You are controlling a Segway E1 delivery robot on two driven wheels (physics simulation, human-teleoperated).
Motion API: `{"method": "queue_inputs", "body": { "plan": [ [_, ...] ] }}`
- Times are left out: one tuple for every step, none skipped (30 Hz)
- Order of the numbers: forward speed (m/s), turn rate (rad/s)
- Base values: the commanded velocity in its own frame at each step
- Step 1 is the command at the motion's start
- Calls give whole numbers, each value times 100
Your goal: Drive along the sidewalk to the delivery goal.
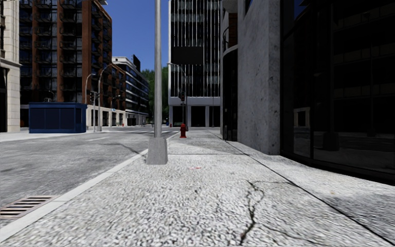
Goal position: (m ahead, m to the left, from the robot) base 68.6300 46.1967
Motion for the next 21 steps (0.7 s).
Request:
{"method": "queue_inputs", "body": {
  "plan": [
    [200,-32],
    [200,-32],
    [200,-32],
    [200,-32],
    [200,-32],
    [200,-32],
    [200,-32],
    [200,-32],
    [200,-32],
    [200,-32],
    [200,-26],
    [200,0],
    [200,0],
    [200,0],
    [200,0],
    [200,0],
    [200,0],
    [200,0],
    [200,0],
    [200,0],
    [200,0]
  ]
}}
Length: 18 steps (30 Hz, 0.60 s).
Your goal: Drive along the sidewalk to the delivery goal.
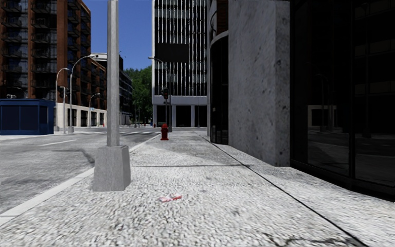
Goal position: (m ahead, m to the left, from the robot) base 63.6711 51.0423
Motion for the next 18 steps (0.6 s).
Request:
{"method": "queue_inputs", "body": {
  "plan": [
    [200,0],
    [200,0],
    [200,0],
    [200,0],
    [200,0],
    [200,0],
    [200,0],
    [200,0],
    [200,0],
    [200,0],
    [200,0],
    [200,0],
    [200,4],
    [200,9],
    [200,10],
    [200,13],
    [200,15],
    [200,15]
  ]
}}
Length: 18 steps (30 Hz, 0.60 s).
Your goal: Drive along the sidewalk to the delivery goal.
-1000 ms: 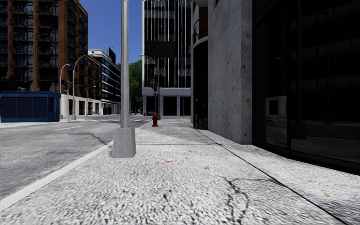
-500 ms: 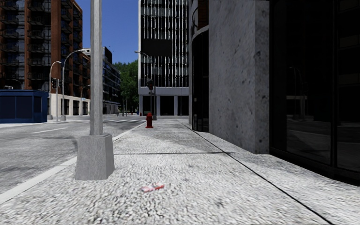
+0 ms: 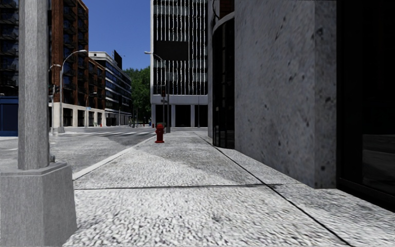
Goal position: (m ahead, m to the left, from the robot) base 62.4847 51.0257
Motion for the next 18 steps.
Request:
{"method": "queue_inputs", "body": {
  "plan": [
    [200,16],
    [200,16],
    [200,16],
    [200,16],
    [200,16],
    [200,16],
    [200,16],
    [200,16],
    [200,16],
    [200,16],
    [200,16],
    [200,16],
    [200,0],
    [200,0],
    [200,0],
    [200,0],
    [200,0],
    [200,0]
  ]
}}
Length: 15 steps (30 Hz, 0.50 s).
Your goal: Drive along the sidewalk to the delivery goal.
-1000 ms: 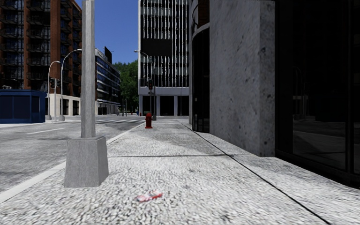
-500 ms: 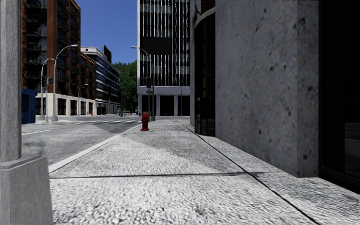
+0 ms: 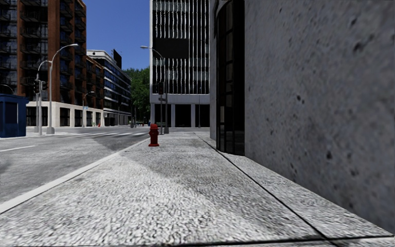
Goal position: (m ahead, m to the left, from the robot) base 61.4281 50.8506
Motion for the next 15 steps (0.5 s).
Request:
{"method": "queue_inputs", "body": {
  "plan": [
    [200,0],
    [200,2],
    [200,16],
    [200,20],
    [200,21],
    [200,21],
    [200,21],
    [200,21],
    [200,21],
    [200,21],
    [200,21],
    [200,21],
    [200,21],
    [200,21],
    [200,21]
  ]
}}
